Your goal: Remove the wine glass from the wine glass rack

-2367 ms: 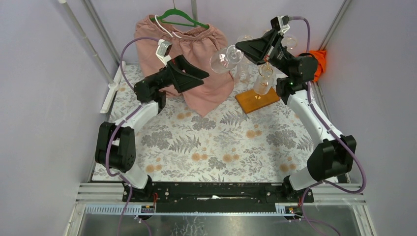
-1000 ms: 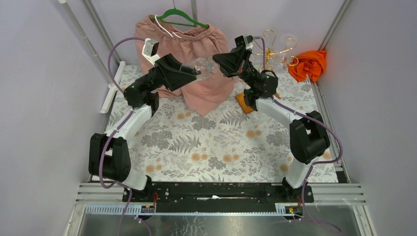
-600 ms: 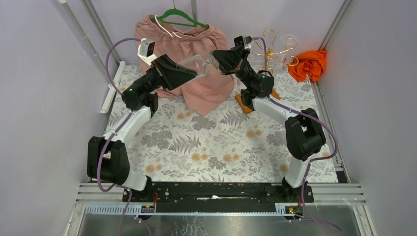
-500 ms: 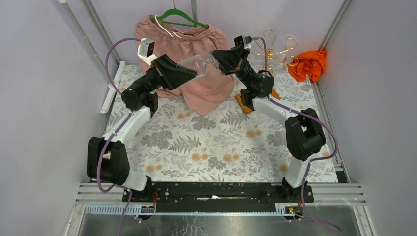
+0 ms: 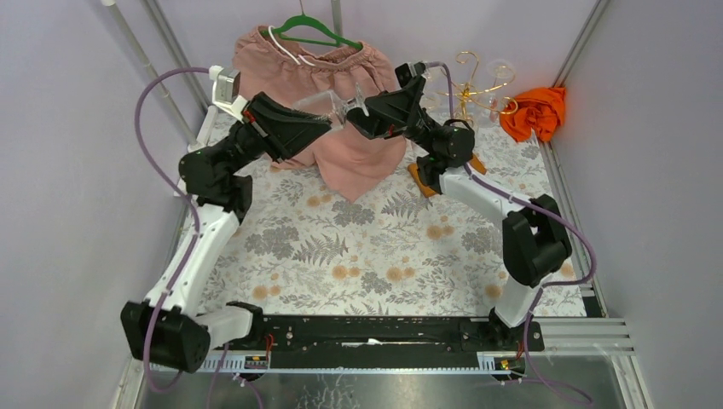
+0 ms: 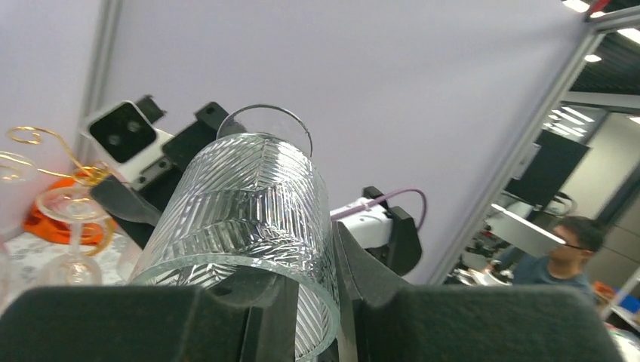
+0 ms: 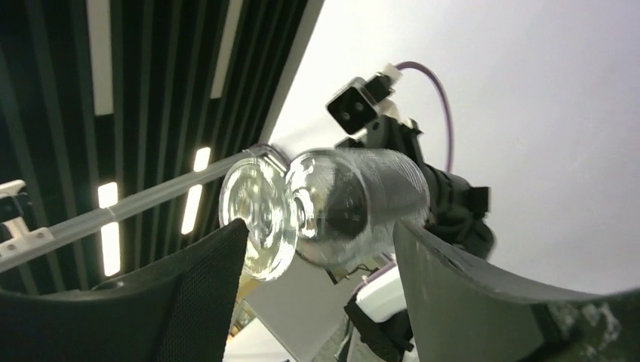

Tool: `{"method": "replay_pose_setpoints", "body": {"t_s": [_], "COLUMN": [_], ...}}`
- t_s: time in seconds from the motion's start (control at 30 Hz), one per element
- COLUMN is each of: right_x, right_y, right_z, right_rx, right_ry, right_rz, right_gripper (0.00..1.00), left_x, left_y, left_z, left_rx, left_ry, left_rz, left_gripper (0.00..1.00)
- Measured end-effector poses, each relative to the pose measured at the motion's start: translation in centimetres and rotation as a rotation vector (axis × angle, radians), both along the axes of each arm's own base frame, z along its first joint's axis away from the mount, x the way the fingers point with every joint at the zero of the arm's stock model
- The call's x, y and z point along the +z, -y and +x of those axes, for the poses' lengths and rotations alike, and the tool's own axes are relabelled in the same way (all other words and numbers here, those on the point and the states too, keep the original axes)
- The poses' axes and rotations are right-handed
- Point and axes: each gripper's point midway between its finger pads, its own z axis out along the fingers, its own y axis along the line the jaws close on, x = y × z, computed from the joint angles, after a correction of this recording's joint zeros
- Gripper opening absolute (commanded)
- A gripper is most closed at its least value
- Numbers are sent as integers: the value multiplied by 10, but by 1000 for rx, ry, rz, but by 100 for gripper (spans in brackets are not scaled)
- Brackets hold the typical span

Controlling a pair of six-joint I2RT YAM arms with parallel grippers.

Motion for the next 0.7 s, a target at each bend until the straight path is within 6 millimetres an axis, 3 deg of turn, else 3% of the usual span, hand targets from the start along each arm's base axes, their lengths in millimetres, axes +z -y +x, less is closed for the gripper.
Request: {"method": "replay_pose_setpoints", "body": {"t_s": [0.17, 0.33, 0.4, 0.47, 0.57, 0.63, 0.7], "right_x": [6, 7, 10, 13, 21, 24, 27], "right_y": [0, -6, -4, 1, 18, 33, 50], "right_z": [-9, -20, -20, -19, -18, -18, -17], "right_rx": [-49, -158, -234, -322, -472, -578, -685], "right_ry": [9, 47, 80, 112, 169, 200, 221], "right_rz": [-81, -287, -373, -456, -564, -632, -689], "right_gripper": [79, 81, 84, 86, 90, 93, 96], "left_x": [25, 62, 66, 60, 35, 9, -34], "left_y": [-9, -43, -58, -77, -103, -119, -134], "left_z": [6, 34, 46, 65, 100, 128, 157], "left_rx": [176, 526, 648, 791, 978, 1092, 1191], "left_ry": [-36, -121, -171, -256, -412, -526, -652], "left_rz": [41, 72, 93, 130, 218, 294, 396], "left_gripper": [0, 0, 0, 0, 0, 0, 0]}}
